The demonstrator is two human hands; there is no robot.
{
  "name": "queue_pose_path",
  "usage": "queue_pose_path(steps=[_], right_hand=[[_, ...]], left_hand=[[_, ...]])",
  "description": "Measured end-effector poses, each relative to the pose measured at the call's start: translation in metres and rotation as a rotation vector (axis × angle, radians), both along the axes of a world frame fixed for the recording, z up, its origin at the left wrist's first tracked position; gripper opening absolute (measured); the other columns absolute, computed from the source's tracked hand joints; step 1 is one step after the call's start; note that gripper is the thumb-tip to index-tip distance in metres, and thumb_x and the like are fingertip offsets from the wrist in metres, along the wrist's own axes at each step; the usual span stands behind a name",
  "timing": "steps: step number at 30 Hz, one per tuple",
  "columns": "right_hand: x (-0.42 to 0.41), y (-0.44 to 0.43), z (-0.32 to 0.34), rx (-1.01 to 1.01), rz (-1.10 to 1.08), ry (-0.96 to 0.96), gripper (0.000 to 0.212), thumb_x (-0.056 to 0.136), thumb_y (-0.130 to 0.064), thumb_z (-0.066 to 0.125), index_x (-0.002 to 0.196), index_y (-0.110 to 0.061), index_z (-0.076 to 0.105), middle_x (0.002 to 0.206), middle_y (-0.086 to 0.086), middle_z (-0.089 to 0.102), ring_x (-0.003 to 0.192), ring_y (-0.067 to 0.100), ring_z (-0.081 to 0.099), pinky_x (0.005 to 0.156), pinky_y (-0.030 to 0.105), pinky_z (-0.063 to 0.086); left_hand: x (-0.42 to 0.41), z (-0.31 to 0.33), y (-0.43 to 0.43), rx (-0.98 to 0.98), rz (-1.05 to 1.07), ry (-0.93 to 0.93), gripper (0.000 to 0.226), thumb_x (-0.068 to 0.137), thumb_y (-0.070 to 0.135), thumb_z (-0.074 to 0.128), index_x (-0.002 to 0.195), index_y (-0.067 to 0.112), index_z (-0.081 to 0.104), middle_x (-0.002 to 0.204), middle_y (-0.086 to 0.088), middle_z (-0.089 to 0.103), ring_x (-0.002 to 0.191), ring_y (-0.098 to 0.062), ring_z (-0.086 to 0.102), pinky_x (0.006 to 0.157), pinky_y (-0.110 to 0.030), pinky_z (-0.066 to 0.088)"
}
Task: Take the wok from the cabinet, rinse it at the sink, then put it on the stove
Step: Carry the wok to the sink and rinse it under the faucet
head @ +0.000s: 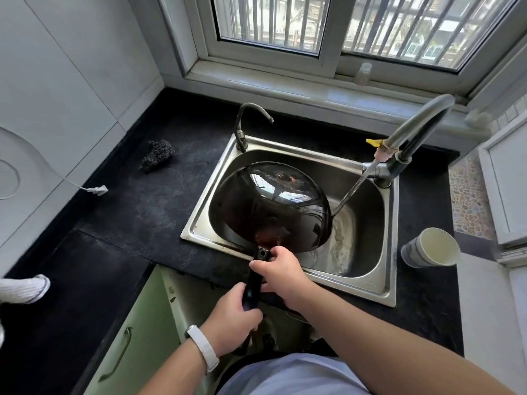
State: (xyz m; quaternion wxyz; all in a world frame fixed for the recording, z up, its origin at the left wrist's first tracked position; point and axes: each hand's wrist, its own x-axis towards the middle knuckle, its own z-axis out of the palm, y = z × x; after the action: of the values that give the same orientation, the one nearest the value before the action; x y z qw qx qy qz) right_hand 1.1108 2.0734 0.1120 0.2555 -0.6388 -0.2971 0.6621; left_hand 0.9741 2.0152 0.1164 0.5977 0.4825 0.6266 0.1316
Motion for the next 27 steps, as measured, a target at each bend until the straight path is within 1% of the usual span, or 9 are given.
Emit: queue_pose_path(steps=[3, 7, 11, 13, 16, 19, 21, 23, 27], right_hand=[[0.002, 0.000, -0.002, -0.013, -0.038, 0.048, 0.045, 0.087, -0.012, 0.071, 0.125, -0.008, 0.049, 0.099, 0.008, 0.060, 0.097, 0.024, 0.068, 0.075, 0.043, 0.063], [0.005, 0.000, -0.004, 0.007, -0.088, 0.101, 0.032, 0.087, -0.013, 0.073, 0.109, -0.015, 0.050, 0.098, 0.009, 0.062, 0.094, 0.024, 0.069, 0.072, 0.038, 0.063], [0.005, -0.001, -0.008, 0.004, -0.138, 0.136, 0.023, 0.087, -0.010, 0.072, 0.097, -0.019, 0.054, 0.098, 0.013, 0.061, 0.088, 0.025, 0.069, 0.065, 0.034, 0.061], [0.006, 0.000, -0.010, -0.010, -0.161, 0.148, 0.021, 0.086, -0.009, 0.071, 0.098, -0.017, 0.055, 0.102, 0.016, 0.063, 0.089, 0.028, 0.070, 0.063, 0.034, 0.060], [0.007, 0.000, -0.011, -0.025, -0.188, 0.182, 0.021, 0.086, -0.008, 0.069, 0.100, -0.014, 0.055, 0.102, 0.018, 0.064, 0.088, 0.030, 0.070, 0.066, 0.038, 0.061], [0.010, -0.001, -0.010, -0.048, -0.212, 0.235, 0.023, 0.086, -0.007, 0.067, 0.106, -0.010, 0.055, 0.099, 0.018, 0.065, 0.086, 0.031, 0.071, 0.068, 0.040, 0.061], [0.011, -0.003, -0.011, -0.055, -0.218, 0.252, 0.026, 0.086, -0.007, 0.067, 0.109, -0.008, 0.054, 0.099, 0.018, 0.066, 0.088, 0.034, 0.072, 0.068, 0.040, 0.060], [0.011, -0.004, -0.012, -0.055, -0.229, 0.260, 0.021, 0.086, -0.007, 0.066, 0.105, -0.009, 0.055, 0.099, 0.019, 0.066, 0.092, 0.037, 0.072, 0.069, 0.041, 0.060], [0.012, -0.003, -0.015, -0.072, -0.264, 0.260, 0.022, 0.087, -0.009, 0.066, 0.106, -0.005, 0.056, 0.102, 0.021, 0.066, 0.096, 0.042, 0.071, 0.071, 0.043, 0.061]], left_hand=[[0.002, 0.003, 0.001, 0.030, -0.022, 0.040, 0.014, 0.077, 0.008, 0.057, 0.091, 0.011, 0.053, 0.062, -0.007, 0.060, 0.044, -0.018, 0.055, 0.049, -0.036, 0.047], [0.008, 0.007, 0.005, 0.079, -0.046, 0.115, 0.011, 0.078, 0.009, 0.054, 0.086, 0.012, 0.047, 0.065, -0.008, 0.060, 0.045, -0.023, 0.063, 0.045, -0.033, 0.048], [0.012, 0.011, 0.006, 0.111, -0.065, 0.170, 0.011, 0.079, 0.007, 0.052, 0.088, 0.014, 0.048, 0.072, -0.008, 0.064, 0.051, -0.020, 0.068, 0.046, -0.029, 0.049], [0.014, 0.014, 0.007, 0.117, -0.069, 0.173, 0.012, 0.081, 0.007, 0.051, 0.089, 0.015, 0.048, 0.074, -0.009, 0.065, 0.053, -0.019, 0.068, 0.046, -0.028, 0.048], [0.015, 0.016, 0.009, 0.113, -0.049, 0.138, 0.015, 0.082, 0.004, 0.050, 0.090, 0.016, 0.048, 0.077, -0.008, 0.062, 0.054, -0.021, 0.069, 0.045, -0.024, 0.047], [0.015, 0.013, 0.010, 0.079, -0.025, 0.084, 0.018, 0.081, 0.001, 0.048, 0.091, 0.016, 0.045, 0.074, -0.009, 0.056, 0.050, -0.025, 0.063, 0.049, -0.034, 0.051], [0.013, 0.009, 0.008, 0.073, -0.031, 0.089, 0.020, 0.080, 0.003, 0.048, 0.091, 0.019, 0.043, 0.069, -0.010, 0.053, 0.050, -0.024, 0.055, 0.049, -0.037, 0.049], [0.012, 0.006, 0.007, 0.093, -0.058, 0.119, 0.022, 0.078, 0.006, 0.050, 0.089, 0.024, 0.042, 0.067, -0.007, 0.052, 0.053, -0.024, 0.051, 0.050, -0.040, 0.045], [0.014, 0.009, 0.010, 0.158, -0.110, 0.180, 0.023, 0.077, 0.004, 0.050, 0.087, 0.022, 0.040, 0.069, -0.002, 0.054, 0.056, -0.019, 0.047, 0.052, -0.032, 0.037]])
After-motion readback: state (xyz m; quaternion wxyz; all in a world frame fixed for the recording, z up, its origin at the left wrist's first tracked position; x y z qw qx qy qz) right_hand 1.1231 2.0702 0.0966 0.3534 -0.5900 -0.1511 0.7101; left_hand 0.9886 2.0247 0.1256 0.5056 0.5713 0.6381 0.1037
